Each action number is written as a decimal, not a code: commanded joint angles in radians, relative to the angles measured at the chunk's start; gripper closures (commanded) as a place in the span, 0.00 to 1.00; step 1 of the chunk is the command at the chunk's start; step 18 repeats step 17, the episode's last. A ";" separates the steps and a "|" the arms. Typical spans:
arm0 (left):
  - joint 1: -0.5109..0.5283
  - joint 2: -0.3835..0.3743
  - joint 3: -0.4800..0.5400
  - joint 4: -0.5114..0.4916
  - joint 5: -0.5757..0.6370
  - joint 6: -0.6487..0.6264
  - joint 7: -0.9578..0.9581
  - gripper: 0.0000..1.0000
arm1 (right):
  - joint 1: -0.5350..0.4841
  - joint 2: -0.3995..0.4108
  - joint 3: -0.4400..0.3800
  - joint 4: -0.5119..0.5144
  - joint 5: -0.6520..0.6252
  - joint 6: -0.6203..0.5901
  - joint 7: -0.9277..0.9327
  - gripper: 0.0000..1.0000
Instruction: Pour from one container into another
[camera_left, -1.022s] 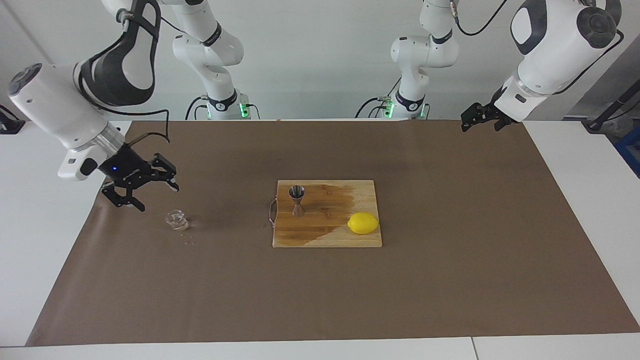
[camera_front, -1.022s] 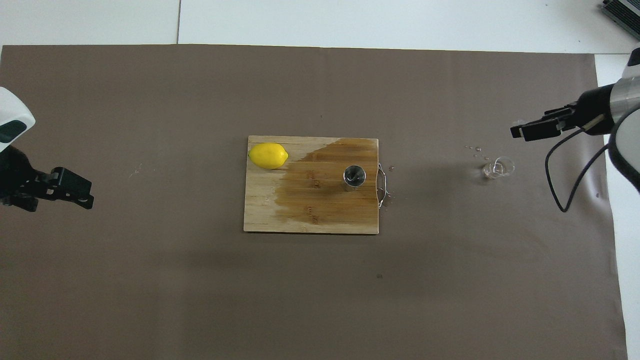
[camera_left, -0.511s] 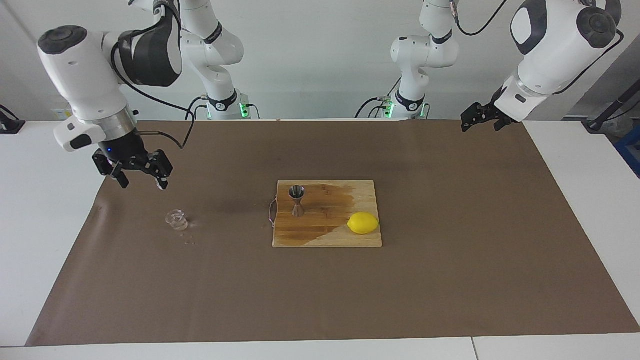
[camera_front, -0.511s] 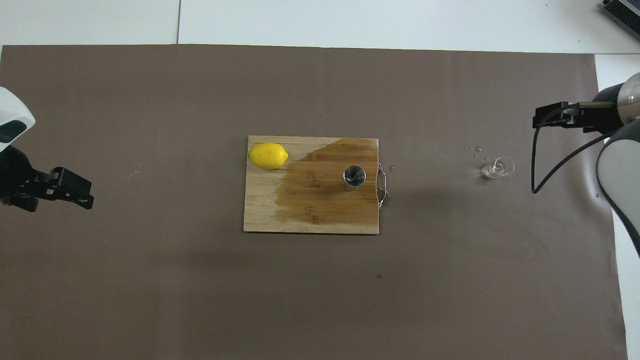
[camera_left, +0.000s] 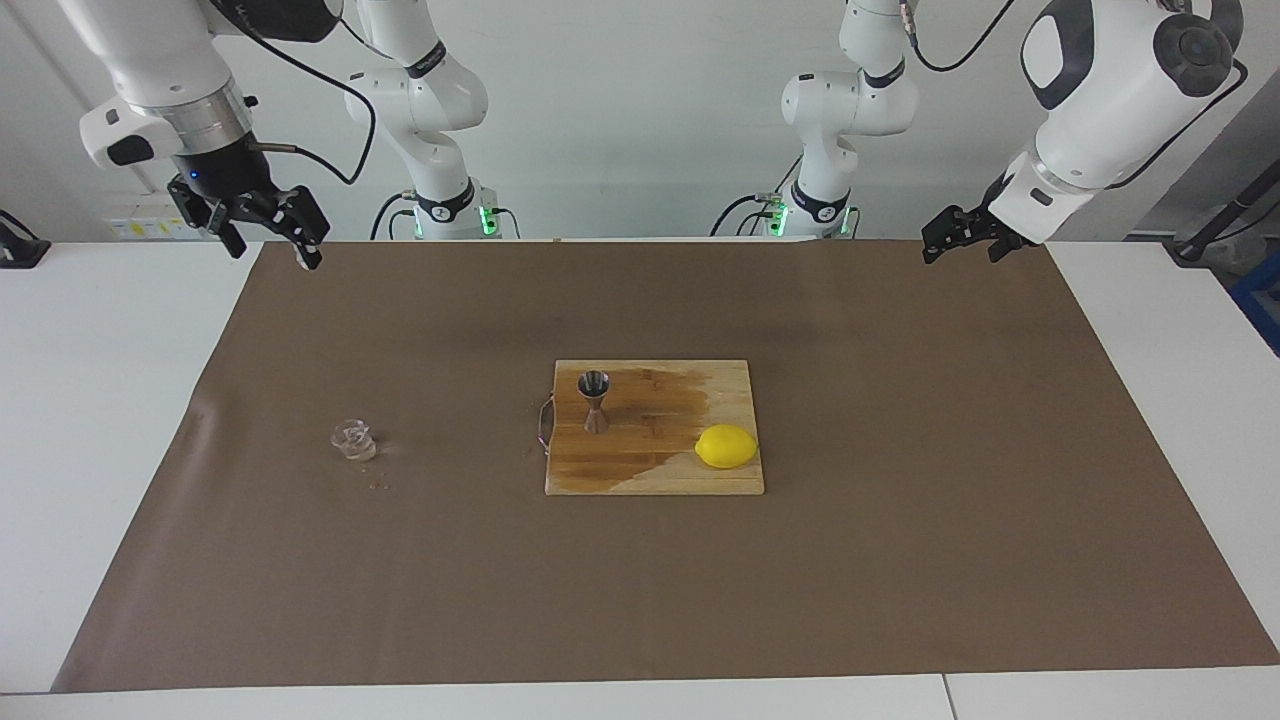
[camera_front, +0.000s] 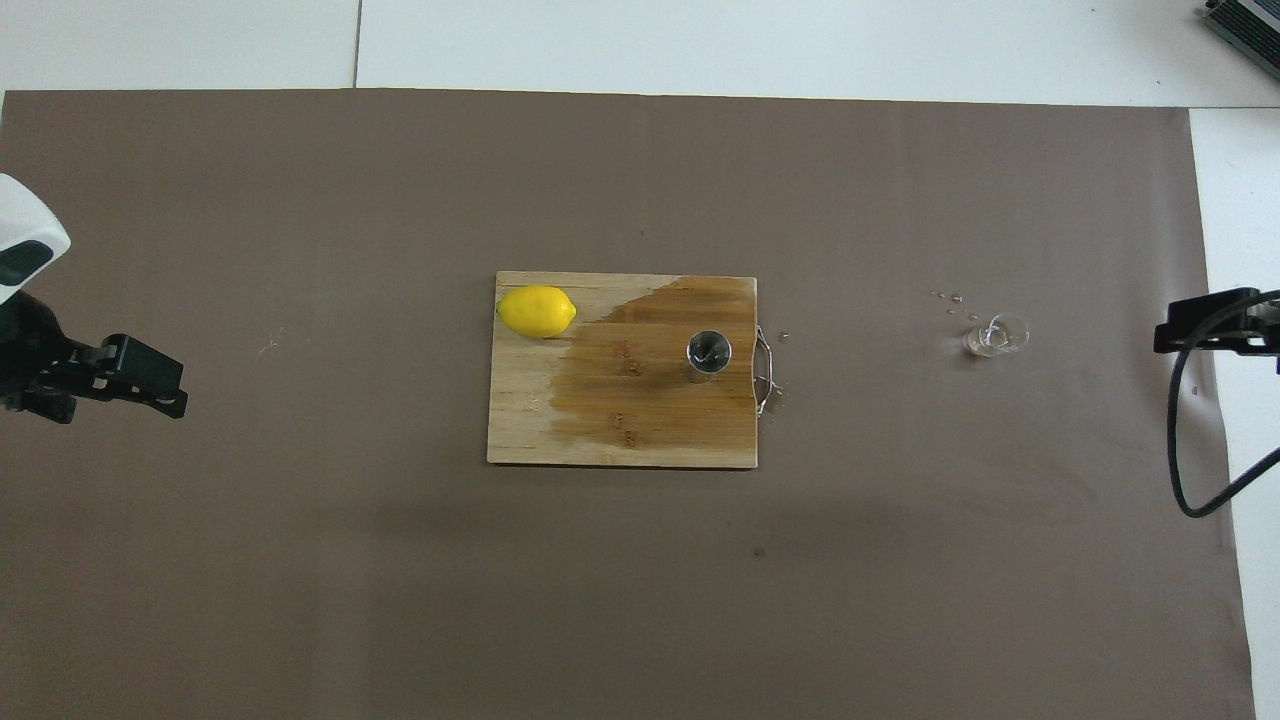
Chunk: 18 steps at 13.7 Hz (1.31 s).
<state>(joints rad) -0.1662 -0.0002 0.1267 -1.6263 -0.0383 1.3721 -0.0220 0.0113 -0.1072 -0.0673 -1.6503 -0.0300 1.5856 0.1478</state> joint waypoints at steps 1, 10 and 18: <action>-0.013 -0.030 0.008 -0.030 0.014 -0.002 -0.013 0.00 | -0.016 0.013 0.004 0.039 -0.011 -0.004 0.003 0.00; -0.013 -0.031 0.008 -0.032 0.012 -0.002 -0.015 0.00 | 0.001 0.014 0.017 0.015 -0.011 -0.042 -0.054 0.00; -0.013 -0.032 0.008 -0.032 0.014 -0.002 -0.013 0.00 | 0.001 0.009 0.018 0.006 0.013 -0.036 -0.063 0.00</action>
